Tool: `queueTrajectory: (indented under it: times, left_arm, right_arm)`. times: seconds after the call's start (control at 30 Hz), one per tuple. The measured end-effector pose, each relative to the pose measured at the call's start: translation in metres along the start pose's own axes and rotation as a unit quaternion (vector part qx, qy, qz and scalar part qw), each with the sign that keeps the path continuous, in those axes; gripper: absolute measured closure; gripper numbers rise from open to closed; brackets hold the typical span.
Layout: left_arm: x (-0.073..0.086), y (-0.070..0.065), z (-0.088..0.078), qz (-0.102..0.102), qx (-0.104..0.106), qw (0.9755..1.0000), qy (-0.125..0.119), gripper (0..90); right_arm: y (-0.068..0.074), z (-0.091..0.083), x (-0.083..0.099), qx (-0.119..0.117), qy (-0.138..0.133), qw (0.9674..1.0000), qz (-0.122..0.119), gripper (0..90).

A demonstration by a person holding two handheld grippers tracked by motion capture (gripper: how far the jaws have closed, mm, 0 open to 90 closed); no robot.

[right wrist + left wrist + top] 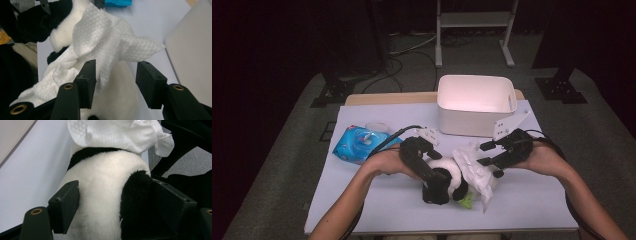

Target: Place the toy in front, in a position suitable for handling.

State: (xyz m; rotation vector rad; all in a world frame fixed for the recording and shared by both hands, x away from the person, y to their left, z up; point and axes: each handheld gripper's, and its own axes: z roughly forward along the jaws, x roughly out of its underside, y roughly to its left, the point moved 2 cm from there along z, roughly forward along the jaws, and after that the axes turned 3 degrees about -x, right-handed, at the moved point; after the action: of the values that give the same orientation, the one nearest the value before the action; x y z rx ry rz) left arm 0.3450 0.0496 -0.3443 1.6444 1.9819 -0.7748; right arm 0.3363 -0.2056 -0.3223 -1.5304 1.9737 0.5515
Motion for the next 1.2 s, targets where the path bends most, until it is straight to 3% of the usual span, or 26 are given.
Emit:
queueTrajectory:
  times: [0.33, 0.57, 0.9, 1.2]
  left_arm:
    - [-0.001, 0.001, 0.0, 0.001, -0.001, 1.0, 0.006, 22.7]
    - [-0.001, 0.002, 0.0, 0.0, -0.001, 1.0, 0.006, 22.7]
    - [-0.002, 0.002, 0.001, -0.001, -0.002, 1.0, 0.005, 22.6]
    - [-0.001, 0.002, 0.001, -0.001, -0.001, 1.0, 0.004, 22.6]
  right_arm:
    - [-0.002, -0.007, 0.012, 0.006, -0.001, 0.9999, 0.01, 49.5]
    - [0.004, -0.009, 0.014, -0.011, -0.01, 0.9999, 0.007, 49.5]
    - [0.024, 0.007, 0.005, -0.053, -0.001, 0.998, -0.035, 44.9]
    - [0.037, 0.032, -0.003, -0.047, 0.015, 0.9955, -0.081, 41.1]
